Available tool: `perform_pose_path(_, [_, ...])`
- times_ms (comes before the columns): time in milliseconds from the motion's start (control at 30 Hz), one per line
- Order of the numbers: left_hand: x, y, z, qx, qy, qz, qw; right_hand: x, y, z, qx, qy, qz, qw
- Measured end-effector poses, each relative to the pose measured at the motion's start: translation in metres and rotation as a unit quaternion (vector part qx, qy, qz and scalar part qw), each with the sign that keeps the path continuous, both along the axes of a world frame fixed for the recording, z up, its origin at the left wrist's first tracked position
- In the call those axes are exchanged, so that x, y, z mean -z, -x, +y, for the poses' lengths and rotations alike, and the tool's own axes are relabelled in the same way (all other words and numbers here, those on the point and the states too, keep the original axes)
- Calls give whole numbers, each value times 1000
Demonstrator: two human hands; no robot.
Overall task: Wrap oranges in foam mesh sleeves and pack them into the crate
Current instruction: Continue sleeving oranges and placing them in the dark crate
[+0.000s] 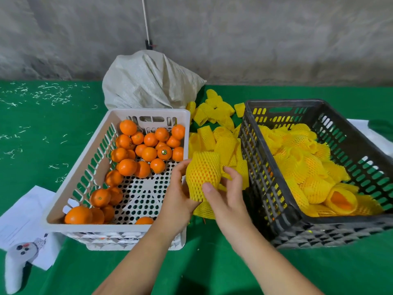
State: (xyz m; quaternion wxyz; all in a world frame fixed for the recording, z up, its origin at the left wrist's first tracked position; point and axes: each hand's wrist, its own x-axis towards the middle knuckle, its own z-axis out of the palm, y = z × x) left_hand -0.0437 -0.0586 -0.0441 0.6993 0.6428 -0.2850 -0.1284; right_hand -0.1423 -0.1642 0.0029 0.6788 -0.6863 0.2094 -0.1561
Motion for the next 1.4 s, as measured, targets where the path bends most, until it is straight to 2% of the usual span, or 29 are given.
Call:
perform_pose_path(100, [2, 4, -1, 8, -137, -132, 982, 6, -2, -1, 34, -46, 71, 996])
perform_pose_path(167, [0, 8, -4, 3, -171, -158, 973, 8, 5, -13, 74, -49, 92, 992])
perform_pose_path(267, [0, 9, -4, 11, -139, -112, 984, 0, 24, -49, 148, -54, 48, 986])
perform_pose_path(333, [-2, 8, -2, 7, -110, -62, 992, -13, 43, -87, 216, -7, 14, 976])
perform_pose_path(433, [-4, 8, -5, -7, -118, -39, 992, -31, 81, -145, 332, 76, 5, 940])
perform_pose_path(533, [-5, 9, -8, -23, -134, -38, 990, -26, 115, -179, 416, 103, 20, 903])
perform_pose_path(700, [-6, 9, -10, -25, -110, 1, 994, -21, 117, -194, 458, 9, -15, 889])
perform_pose_path(767, [-7, 9, -10, -30, -92, 20, 995, -24, 107, -185, 449, 30, -10, 893])
perform_pose_path(867, [-8, 8, -10, -40, -53, 64, 996, -17, 83, -150, 374, 109, 4, 921])
perform_pose_path(933, [-7, 4, -8, -56, -30, 100, 993, -6, 62, -120, 288, 248, 19, 925])
perform_pose_path(1000, [-8, 1, -8, -61, -16, 122, 991, 10, 41, -95, 166, 452, 36, 876])
perform_pose_path(1033, [-8, 0, -7, -61, -10, 130, 990, 23, 30, -85, 95, 504, 37, 858])
perform_pose_path(1067, [-8, -2, -7, -62, -2, 143, 988, 35, 19, -74, 19, 503, 60, 862])
perform_pose_path(1133, [-10, -6, -5, -52, 24, 188, 980, 64, -2, -57, -117, 459, 172, 864])
perform_pose_path(1200, [-12, -19, 7, -7, 17, 219, 976, 97, -20, -46, -245, 448, 300, 806])
perform_pose_path(1233, [-12, -31, 18, 15, -27, 182, 983, 113, -27, -43, -297, 449, 338, 772])
perform_pose_path(1267, [-11, -46, 32, 29, -107, 91, 990, 129, -33, -42, -333, 448, 364, 746])
perform_pose_path(1300, [-10, -62, 47, 35, -209, -24, 977, 142, -38, -44, -358, 444, 386, 726])
perform_pose_path(1333, [-7, -78, 62, 38, -318, -123, 939, 154, -42, -47, -372, 436, 406, 711])
perform_pose_path(1367, [-5, -92, 76, 53, -421, -177, 888, 165, -45, -51, -378, 426, 424, 705])
perform_pose_path(1400, [-3, -103, 87, 79, -517, -181, 833, 172, -48, -55, -377, 416, 437, 703])
